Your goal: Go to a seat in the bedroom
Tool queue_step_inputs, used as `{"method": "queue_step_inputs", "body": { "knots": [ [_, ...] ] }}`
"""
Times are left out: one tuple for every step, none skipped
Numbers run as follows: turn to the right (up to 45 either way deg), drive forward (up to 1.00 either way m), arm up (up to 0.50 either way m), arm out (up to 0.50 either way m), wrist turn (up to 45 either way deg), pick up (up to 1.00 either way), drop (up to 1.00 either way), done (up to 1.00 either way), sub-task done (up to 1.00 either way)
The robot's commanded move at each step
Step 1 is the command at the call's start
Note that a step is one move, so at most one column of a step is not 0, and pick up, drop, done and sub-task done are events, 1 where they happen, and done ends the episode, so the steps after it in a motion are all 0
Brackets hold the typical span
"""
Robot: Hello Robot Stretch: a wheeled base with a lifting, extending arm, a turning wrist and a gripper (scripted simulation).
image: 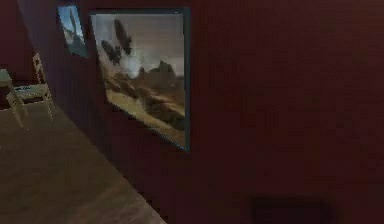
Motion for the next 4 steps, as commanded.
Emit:
{"method": "queue_step_inputs", "body": {
  "knots": [
    [-42.0, 0.0, 0.0, 0.0, 0.0, 0.0, 0.0, 0.0, 0.0],
    [0.0, 1.0, 0.0, 0.0, 0.0, 0.0, 0.0, 0.0, 0.0],
    [-3.0, 0.0, 0.0, 0.0, 0.0, 0.0, 0.0, 0.0, 0.0],
    [0.0, 1.0, 0.0, 0.0, 0.0, 0.0, 0.0, 0.0, 0.0]
  ]
}}
